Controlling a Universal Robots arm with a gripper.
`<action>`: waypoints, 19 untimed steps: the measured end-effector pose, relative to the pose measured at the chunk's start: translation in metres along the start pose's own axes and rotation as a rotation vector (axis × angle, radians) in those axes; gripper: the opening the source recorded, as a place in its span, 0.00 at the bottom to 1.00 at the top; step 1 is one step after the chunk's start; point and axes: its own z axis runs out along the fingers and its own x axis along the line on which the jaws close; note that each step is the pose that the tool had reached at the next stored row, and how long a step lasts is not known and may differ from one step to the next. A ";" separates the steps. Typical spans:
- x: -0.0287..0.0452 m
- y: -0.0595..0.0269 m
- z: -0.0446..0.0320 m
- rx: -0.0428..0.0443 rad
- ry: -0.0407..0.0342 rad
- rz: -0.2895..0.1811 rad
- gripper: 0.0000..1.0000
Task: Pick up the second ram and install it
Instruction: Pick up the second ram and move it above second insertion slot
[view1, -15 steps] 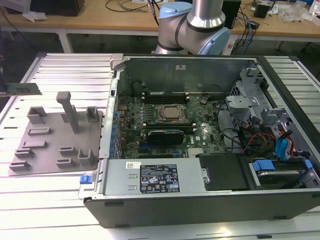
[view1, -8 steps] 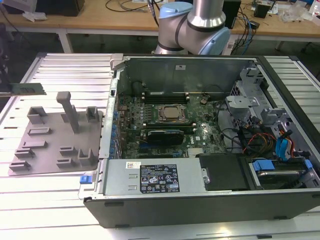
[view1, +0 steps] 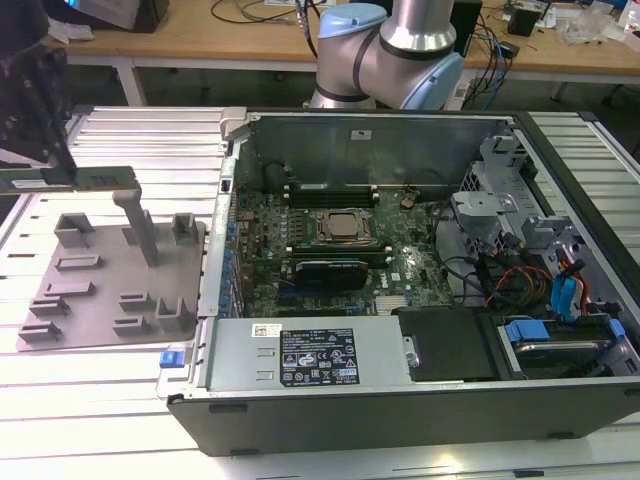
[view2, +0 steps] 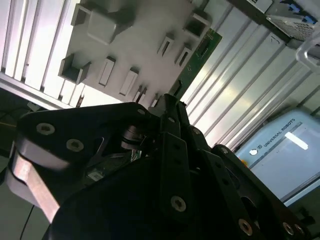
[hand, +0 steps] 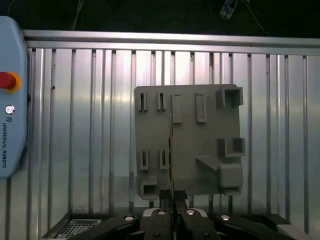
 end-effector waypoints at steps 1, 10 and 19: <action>0.0000 -0.0030 -0.0001 0.0000 0.0003 0.000 0.11; 0.0009 -0.0648 -0.0028 -0.0004 0.0030 0.000 0.11; 0.0015 -0.1112 -0.0049 -0.0012 0.0036 0.000 0.11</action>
